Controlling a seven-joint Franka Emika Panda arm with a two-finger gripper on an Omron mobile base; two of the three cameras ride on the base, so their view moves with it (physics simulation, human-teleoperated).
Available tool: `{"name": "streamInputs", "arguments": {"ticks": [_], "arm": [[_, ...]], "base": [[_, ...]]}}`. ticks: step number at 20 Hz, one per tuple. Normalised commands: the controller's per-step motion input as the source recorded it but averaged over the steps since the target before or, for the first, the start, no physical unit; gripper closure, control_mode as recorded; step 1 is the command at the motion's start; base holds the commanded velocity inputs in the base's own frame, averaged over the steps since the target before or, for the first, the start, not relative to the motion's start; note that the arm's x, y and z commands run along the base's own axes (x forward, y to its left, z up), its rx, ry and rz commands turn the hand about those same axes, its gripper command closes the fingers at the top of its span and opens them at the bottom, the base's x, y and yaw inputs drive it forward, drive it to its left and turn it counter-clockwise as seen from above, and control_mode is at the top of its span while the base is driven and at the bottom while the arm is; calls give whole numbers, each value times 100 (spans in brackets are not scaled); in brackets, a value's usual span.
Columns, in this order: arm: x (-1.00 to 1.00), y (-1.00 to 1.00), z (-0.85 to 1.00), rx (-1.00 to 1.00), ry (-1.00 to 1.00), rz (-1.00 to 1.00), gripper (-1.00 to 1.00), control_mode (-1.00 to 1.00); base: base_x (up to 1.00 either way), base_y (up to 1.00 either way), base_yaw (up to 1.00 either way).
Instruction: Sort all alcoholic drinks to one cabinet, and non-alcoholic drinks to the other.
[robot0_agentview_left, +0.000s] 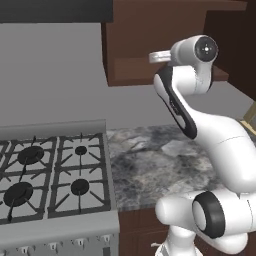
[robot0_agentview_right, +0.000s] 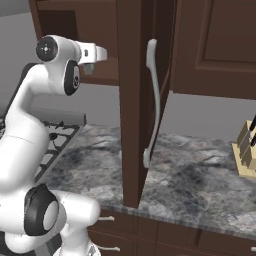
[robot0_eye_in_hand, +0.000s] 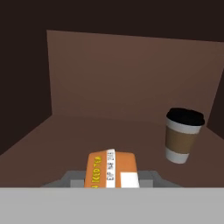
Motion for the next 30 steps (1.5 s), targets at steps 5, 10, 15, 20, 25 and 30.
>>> {"name": "streamInputs", "arguments": {"ticks": [5, 10, 15, 20, 25, 30], "arm": [[19, 0, 0, 0, 0, 0, 100, -100], [19, 0, 0, 0, 1, 0, 100, -100], [18, 0, 0, 0, 1, 0, 100, -100], [17, 0, 0, 0, 2, 0, 100, -100], [20, 0, -4, 0, 1, 0, 100, -100], [21, 0, -7, 0, 0, 0, 100, -100]], "base": [[0, 0, 0], [0, 0, 0], [0, 0, 0], [0, 0, 0], [0, 0, 0], [0, 0, 0]]}}
